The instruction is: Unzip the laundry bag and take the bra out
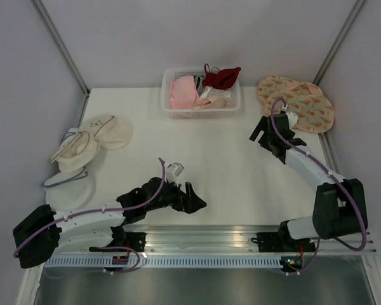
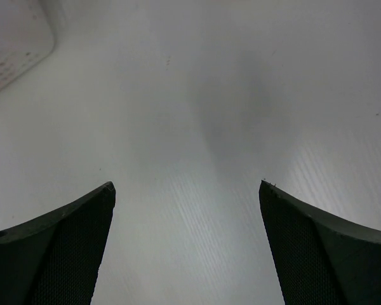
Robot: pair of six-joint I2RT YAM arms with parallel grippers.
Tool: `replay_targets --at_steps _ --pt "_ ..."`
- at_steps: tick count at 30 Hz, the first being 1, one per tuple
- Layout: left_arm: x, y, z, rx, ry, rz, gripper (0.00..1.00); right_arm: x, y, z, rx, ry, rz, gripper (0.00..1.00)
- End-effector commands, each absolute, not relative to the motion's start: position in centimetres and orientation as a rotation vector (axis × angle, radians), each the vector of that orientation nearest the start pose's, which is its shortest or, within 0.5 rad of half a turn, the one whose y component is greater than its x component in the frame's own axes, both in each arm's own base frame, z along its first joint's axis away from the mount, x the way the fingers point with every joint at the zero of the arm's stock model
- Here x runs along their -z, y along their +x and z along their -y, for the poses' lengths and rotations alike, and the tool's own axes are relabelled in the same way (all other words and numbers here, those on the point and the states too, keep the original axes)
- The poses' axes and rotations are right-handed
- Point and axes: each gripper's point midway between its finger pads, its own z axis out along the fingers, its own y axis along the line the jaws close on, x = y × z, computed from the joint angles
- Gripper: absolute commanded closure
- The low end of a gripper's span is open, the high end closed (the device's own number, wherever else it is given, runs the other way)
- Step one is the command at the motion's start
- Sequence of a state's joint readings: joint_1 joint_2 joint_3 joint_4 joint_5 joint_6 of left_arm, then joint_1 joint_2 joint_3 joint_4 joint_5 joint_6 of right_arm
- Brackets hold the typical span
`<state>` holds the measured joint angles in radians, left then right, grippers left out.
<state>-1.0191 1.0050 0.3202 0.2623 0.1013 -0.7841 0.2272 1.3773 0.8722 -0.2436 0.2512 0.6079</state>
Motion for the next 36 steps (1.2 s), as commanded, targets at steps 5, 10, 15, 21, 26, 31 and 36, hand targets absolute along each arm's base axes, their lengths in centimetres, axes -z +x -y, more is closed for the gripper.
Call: replay_targets --at_steps 5,10,15,21,26,31,36 --pt "-11.2 13.1 29.7 1.214 0.282 -2.161 0.00 -5.8 39.7 0.8 -0.241 1.009 -2.183 0.02" --pt "-11.3 13.0 29.7 1.227 0.279 -2.163 0.00 -2.4 40.8 6.0 -0.211 1.241 -2.026 0.02" --pt "-11.2 12.9 29.4 1.219 0.271 -2.166 0.00 -1.3 43.7 7.6 -0.178 1.267 -1.975 0.02" --pt "-11.1 12.8 29.1 1.216 0.258 -2.175 0.00 1.3 46.8 8.9 -0.213 1.325 -1.948 0.02" --pt "-10.6 12.6 28.9 1.219 0.243 -2.195 0.00 1.9 49.5 9.0 -0.266 1.311 -1.982 0.48" --pt "-10.5 12.6 28.9 1.215 0.235 -2.198 0.00 2.1 49.2 8.6 -0.325 1.323 -1.996 0.99" --pt "-10.8 12.5 28.9 1.227 0.232 -2.191 0.00 -0.9 45.5 7.8 -0.320 1.281 -1.973 1.00"
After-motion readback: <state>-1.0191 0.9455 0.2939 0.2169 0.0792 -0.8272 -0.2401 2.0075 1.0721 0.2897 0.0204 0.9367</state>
